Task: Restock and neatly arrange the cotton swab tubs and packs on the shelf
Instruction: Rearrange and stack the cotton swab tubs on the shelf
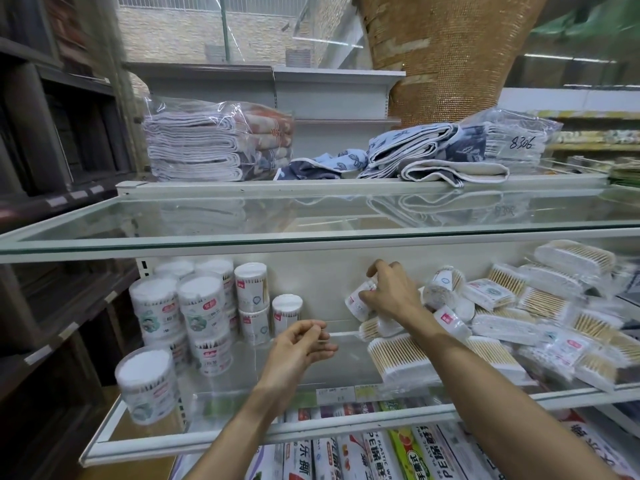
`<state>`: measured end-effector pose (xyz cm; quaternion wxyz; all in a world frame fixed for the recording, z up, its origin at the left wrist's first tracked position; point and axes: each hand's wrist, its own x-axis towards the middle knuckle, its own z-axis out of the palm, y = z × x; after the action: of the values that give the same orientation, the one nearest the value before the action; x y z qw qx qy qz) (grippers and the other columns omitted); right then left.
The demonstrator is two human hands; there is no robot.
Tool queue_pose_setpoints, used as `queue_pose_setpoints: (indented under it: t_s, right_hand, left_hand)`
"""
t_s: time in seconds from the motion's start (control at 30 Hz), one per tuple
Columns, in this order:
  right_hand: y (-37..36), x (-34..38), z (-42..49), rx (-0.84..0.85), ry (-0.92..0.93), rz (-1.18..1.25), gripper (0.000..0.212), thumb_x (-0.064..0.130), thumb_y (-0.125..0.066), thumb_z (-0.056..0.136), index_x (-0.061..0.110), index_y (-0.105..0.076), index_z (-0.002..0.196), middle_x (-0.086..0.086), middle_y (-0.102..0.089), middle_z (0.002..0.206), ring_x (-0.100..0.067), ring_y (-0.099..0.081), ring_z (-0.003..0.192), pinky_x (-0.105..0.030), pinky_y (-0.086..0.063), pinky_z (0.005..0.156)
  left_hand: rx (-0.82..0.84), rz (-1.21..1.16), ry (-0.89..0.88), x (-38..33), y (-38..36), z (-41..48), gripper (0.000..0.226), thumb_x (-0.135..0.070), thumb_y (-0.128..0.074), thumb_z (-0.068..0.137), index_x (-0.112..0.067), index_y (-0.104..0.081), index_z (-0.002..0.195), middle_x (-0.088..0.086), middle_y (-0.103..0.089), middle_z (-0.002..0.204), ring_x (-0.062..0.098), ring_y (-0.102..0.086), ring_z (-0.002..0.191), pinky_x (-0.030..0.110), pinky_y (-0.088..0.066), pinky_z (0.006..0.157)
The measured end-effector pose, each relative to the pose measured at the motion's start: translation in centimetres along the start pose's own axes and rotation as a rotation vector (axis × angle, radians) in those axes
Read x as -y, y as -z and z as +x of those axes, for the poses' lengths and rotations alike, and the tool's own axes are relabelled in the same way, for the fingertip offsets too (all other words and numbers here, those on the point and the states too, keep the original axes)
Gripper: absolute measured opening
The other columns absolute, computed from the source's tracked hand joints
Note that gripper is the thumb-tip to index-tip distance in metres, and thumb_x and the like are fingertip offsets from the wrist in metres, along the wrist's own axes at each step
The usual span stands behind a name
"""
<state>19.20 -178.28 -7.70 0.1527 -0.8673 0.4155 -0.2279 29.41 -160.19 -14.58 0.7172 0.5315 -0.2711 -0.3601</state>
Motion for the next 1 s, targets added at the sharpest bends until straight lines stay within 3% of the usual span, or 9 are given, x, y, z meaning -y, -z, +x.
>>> queue_pose_setpoints:
  t_s: [0.1, 0.23, 0.4, 0.6, 0.77, 0.87, 1.0]
  right_hand:
    - [-0.2, 0.5, -0.2, 0.023, -0.023, 0.102, 0.046, 0.027, -0.070, 0.081, 0.025, -0.051, 0.123, -0.010, -0.043, 0.126, -0.034, -0.059, 0.101, -0.046, -0.053, 0.092]
    - [0.6, 1.3, -0.3, 0.049, 0.023, 0.310, 0.045, 0.024, -0.075, 0.078, 0.025, -0.056, 0.118, -0.010, -0.051, 0.120, -0.025, -0.057, 0.098, -0.031, -0.047, 0.077]
    - [2.2, 4.2, -1.4, 0.273, 0.036, 0.759, 0.036, 0.013, -0.077, 0.080, 0.021, -0.063, 0.112, -0.015, -0.072, 0.103, -0.019, -0.061, 0.085, -0.034, -0.045, 0.074]
    - [1.4, 6.0, -2.2, 0.418, 0.103, 0.815, 0.023, 0.004, -0.071, 0.086, 0.014, -0.067, 0.106, -0.013, -0.073, 0.091, -0.016, -0.064, 0.075, -0.029, -0.051, 0.070]
    - [1.2, 6.3, -2.2, 0.451, 0.136, 0.825, 0.020, 0.003, -0.069, 0.088, 0.011, -0.069, 0.107, -0.014, -0.073, 0.095, -0.015, -0.063, 0.076, -0.025, -0.050, 0.067]
    - [1.6, 6.4, -2.2, 0.430, 0.173, 0.811, 0.020, 0.003, -0.068, 0.090, 0.011, -0.070, 0.108, -0.011, -0.073, 0.100, -0.013, -0.059, 0.078, -0.021, -0.045, 0.065]
    - [2.1, 6.0, -2.0, 0.436, 0.217, 0.778, 0.022, 0.022, -0.070, 0.091, 0.021, -0.072, 0.113, -0.002, -0.073, 0.111, -0.008, -0.059, 0.090, -0.021, -0.039, 0.071]
  left_hand:
    - [-0.013, -0.007, -0.005, -0.3, 0.3, -0.2, 0.019, -0.011, -0.054, 0.100, 0.001, -0.064, 0.111, 0.022, -0.065, 0.101, 0.037, -0.073, 0.094, 0.034, -0.057, 0.081]
    - [-0.013, 0.027, -0.037, -0.8, 0.7, -0.8, 0.020, -0.012, -0.060, 0.097, -0.005, -0.062, 0.116, 0.021, -0.063, 0.115, 0.034, -0.073, 0.095, 0.031, -0.058, 0.081]
    - [0.043, 0.118, -0.087, -1.3, 0.8, -1.4, 0.054, -0.027, -0.071, 0.088, -0.022, -0.046, 0.136, 0.005, -0.057, 0.127, 0.025, -0.071, 0.105, 0.029, -0.058, 0.088]
    - [-0.011, -0.129, -0.062, -0.8, 1.3, -0.5, 0.063, -0.022, -0.080, 0.077, -0.008, -0.052, 0.131, 0.018, -0.065, 0.127, 0.030, -0.067, 0.114, 0.039, -0.054, 0.097]
    - [-0.052, -0.093, -0.087, -0.5, 1.6, -0.4, 0.070, -0.023, -0.084, 0.068, -0.010, -0.053, 0.130, 0.016, -0.067, 0.125, 0.028, -0.066, 0.115, 0.036, -0.056, 0.093]
    - [-0.078, -0.194, -0.067, -0.7, 1.9, -0.3, 0.061, -0.020, -0.079, 0.075, -0.004, -0.054, 0.127, 0.018, -0.072, 0.113, 0.030, -0.070, 0.102, 0.035, -0.054, 0.087]
    - [0.025, -0.480, 0.043, -1.9, 1.9, -0.7, 0.039, -0.022, -0.059, 0.092, 0.004, -0.059, 0.120, 0.022, -0.070, 0.095, 0.024, -0.063, 0.079, 0.031, -0.050, 0.077]
